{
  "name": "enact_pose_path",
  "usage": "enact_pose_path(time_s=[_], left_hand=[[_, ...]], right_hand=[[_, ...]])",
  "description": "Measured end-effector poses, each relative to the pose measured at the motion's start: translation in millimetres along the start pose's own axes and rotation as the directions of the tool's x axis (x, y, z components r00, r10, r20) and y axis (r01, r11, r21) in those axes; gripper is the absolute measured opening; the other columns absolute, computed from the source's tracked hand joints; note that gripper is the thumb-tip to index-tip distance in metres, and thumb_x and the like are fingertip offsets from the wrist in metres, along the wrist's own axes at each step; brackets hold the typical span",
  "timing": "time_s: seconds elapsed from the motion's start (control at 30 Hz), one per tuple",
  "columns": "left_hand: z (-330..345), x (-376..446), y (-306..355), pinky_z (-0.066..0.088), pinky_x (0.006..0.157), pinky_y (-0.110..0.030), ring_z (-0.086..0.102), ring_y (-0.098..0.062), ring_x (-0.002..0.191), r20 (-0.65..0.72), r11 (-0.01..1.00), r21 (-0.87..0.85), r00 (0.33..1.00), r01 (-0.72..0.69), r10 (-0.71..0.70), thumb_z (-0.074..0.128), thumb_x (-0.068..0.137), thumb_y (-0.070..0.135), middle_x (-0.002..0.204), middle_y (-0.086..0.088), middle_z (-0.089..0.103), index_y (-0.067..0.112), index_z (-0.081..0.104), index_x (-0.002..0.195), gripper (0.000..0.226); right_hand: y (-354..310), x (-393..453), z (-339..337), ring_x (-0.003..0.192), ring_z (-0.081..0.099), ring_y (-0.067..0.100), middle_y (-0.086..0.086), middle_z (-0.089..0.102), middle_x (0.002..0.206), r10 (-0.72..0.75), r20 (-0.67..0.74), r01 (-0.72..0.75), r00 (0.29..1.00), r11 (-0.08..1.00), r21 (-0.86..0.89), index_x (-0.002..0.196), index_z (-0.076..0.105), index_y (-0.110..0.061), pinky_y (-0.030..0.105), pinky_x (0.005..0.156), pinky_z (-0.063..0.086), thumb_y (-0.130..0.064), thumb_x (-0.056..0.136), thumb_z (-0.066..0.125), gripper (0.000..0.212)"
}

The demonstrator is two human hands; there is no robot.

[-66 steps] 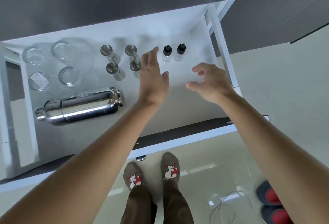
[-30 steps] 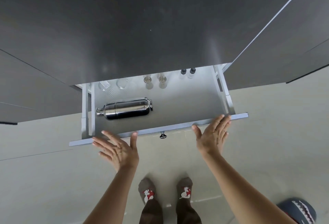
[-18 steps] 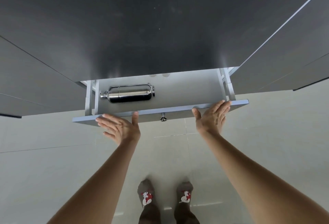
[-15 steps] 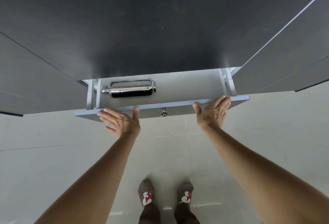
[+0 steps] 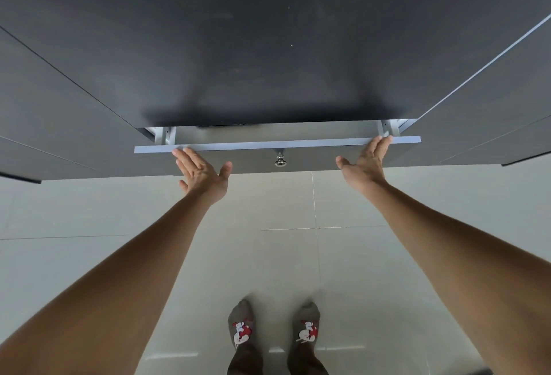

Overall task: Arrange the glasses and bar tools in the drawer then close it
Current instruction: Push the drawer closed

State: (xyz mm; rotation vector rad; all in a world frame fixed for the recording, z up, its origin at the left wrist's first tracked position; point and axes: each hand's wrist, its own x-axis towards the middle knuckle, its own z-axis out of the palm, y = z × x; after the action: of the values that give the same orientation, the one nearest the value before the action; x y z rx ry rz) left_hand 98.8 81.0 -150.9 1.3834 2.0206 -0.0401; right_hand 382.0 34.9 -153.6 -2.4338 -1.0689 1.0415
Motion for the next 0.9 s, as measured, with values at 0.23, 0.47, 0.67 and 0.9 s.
enact_pose_path(time_s=[0.23, 0.47, 0.67, 0.9], left_hand=[[-13, 9, 7, 0.009, 0.119, -0.052, -0.016, -0.026, 0.148, 0.067, 0.998, 0.054, 0.998, -0.013, 0.009, 0.04, 0.095, 0.052, 0.157, -0.011, -0.029, 0.005, -0.017, 0.149, 0.091], [-11, 13, 9, 0.01, 0.121, -0.049, -0.015, -0.027, 0.148, 0.078, 0.998, 0.054, 0.997, -0.013, 0.009, 0.042, 0.094, 0.051, 0.156, -0.011, -0.032, 0.006, -0.019, 0.148, 0.093], [-10, 18, 9, 0.011, 0.12, -0.05, -0.013, -0.026, 0.149, 0.07, 0.999, 0.049, 0.997, -0.017, 0.013, 0.044, 0.094, 0.049, 0.155, -0.009, -0.033, 0.008, -0.02, 0.149, 0.094], [-20, 31, 9, 0.015, 0.119, -0.053, -0.014, -0.026, 0.149, 0.094, 0.998, 0.038, 0.995, -0.04, 0.036, 0.045, 0.093, 0.052, 0.156, -0.005, -0.031, 0.012, -0.017, 0.15, 0.093]], right_hand=[[-16, 0, -5, 0.148, 0.012, 0.026, 0.003, -0.039, 0.151, -0.002, 0.088, -0.002, 0.996, 0.999, 0.044, 0.146, -0.02, -0.007, 0.03, 0.119, 0.02, -0.031, 0.092, 0.054, 0.095], [-24, 1, 8, 0.148, 0.012, 0.026, 0.004, -0.044, 0.149, 0.001, 0.088, -0.005, 0.996, 0.999, 0.043, 0.145, -0.023, -0.008, 0.032, 0.119, 0.022, -0.03, 0.09, 0.057, 0.1], [-18, -2, 20, 0.149, -0.007, 0.024, 0.007, -0.042, 0.15, -0.071, 0.093, 0.075, 0.993, 0.996, -0.044, 0.144, -0.025, -0.008, 0.034, 0.121, 0.012, -0.025, 0.087, 0.062, 0.105], [-27, 3, 21, 0.149, -0.008, 0.026, 0.009, -0.038, 0.151, -0.091, 0.136, 0.113, 0.987, 0.98, -0.165, 0.145, -0.023, -0.009, 0.044, 0.12, 0.014, -0.029, 0.085, 0.064, 0.107]])
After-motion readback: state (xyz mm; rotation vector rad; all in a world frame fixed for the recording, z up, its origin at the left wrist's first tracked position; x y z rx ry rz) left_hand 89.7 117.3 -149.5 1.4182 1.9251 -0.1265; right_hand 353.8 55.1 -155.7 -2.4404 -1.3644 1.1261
